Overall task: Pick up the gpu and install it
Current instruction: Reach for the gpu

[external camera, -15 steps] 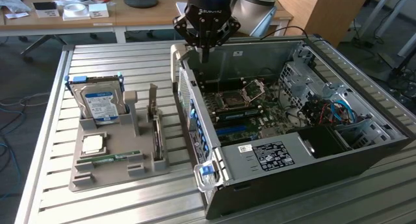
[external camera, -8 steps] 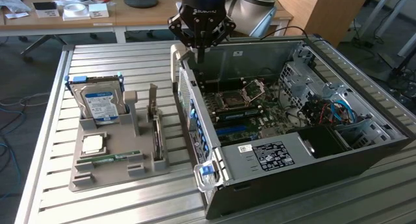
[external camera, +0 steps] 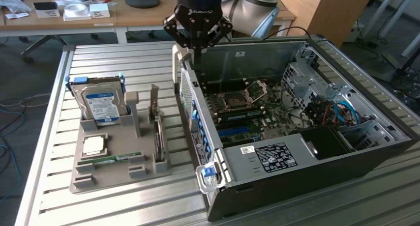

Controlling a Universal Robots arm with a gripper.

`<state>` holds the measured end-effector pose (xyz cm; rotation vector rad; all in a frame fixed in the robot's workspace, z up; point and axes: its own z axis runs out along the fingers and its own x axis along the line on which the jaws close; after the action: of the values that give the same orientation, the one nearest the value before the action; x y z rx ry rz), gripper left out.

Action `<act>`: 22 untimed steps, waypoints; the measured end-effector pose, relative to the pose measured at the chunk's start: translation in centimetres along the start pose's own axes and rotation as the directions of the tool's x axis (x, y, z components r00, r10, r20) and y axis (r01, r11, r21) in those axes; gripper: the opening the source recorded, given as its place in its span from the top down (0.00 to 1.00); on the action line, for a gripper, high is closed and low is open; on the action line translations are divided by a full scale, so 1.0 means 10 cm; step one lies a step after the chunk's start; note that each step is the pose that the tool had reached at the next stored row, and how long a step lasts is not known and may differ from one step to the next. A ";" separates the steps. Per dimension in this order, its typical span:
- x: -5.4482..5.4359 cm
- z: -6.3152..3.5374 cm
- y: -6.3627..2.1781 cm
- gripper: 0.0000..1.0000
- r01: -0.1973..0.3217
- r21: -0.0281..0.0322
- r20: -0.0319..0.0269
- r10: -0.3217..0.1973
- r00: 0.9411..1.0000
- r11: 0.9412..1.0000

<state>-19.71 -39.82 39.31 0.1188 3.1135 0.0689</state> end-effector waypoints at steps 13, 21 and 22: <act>0.15 -0.003 -0.010 0.89 -0.001 0.000 0.000 0.001 1.000 1.000; 0.16 -0.004 -0.011 0.89 -0.001 0.000 0.000 0.001 1.000 1.000; 0.17 -0.004 -0.011 0.89 -0.001 0.000 0.000 0.001 1.000 1.000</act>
<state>-21.39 -39.81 39.31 0.1210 3.1134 0.0689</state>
